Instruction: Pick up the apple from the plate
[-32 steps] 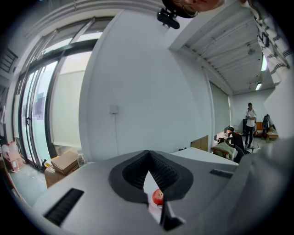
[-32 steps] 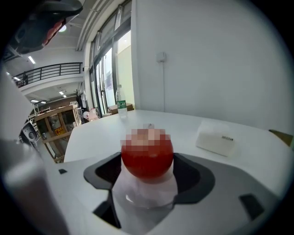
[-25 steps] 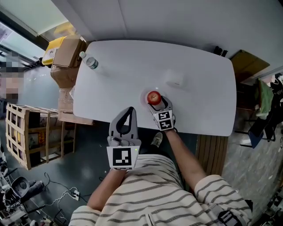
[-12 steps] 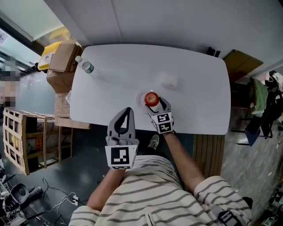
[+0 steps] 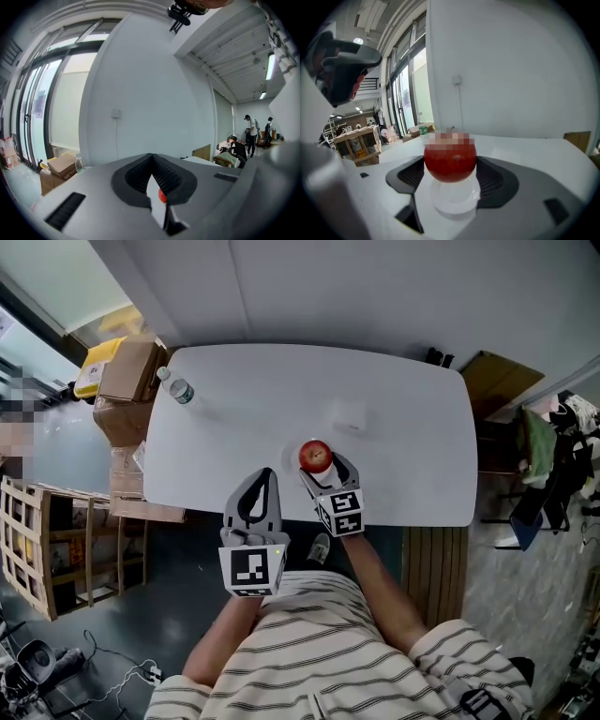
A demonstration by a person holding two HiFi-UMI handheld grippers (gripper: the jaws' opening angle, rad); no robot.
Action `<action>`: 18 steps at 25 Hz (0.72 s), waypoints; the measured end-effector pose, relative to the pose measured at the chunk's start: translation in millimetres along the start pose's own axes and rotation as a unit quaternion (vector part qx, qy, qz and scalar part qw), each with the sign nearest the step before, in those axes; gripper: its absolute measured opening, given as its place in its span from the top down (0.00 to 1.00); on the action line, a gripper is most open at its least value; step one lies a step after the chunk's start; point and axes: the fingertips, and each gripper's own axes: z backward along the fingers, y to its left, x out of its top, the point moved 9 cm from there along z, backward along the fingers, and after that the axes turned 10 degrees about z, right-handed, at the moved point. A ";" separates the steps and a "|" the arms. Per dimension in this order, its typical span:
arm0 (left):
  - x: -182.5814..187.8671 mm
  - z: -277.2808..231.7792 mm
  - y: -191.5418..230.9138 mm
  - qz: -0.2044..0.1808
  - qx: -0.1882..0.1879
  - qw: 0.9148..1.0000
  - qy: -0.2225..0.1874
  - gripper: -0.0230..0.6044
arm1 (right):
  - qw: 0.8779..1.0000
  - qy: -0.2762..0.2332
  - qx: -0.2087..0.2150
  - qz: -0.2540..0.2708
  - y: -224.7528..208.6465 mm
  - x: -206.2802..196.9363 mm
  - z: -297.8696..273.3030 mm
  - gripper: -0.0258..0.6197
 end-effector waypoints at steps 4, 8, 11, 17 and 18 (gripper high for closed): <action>2.9 0.9 3.8 0.003 -0.001 1.000 -0.003 0.96 | 1.000 -0.017 -0.007 0.000 3.1 20.9 11.3 0.40; 4.7 -1.8 4.8 0.007 -0.005 1.000 -0.008 0.96 | 0.999 -0.033 -0.023 -0.009 1.1 42.8 22.2 0.40; 6.4 -1.5 8.7 0.007 -0.006 1.000 -0.012 0.96 | 0.999 -0.042 -0.031 -0.007 4.6 59.4 27.0 0.40; 13.4 -4.9 12.1 0.013 -0.010 1.000 -0.020 0.96 | 0.998 -0.049 -0.038 -0.009 4.8 87.8 32.2 0.40; 14.3 -4.9 13.0 0.013 -0.011 1.000 -0.021 0.96 | 0.998 -0.046 -0.040 -0.010 5.5 91.2 33.7 0.40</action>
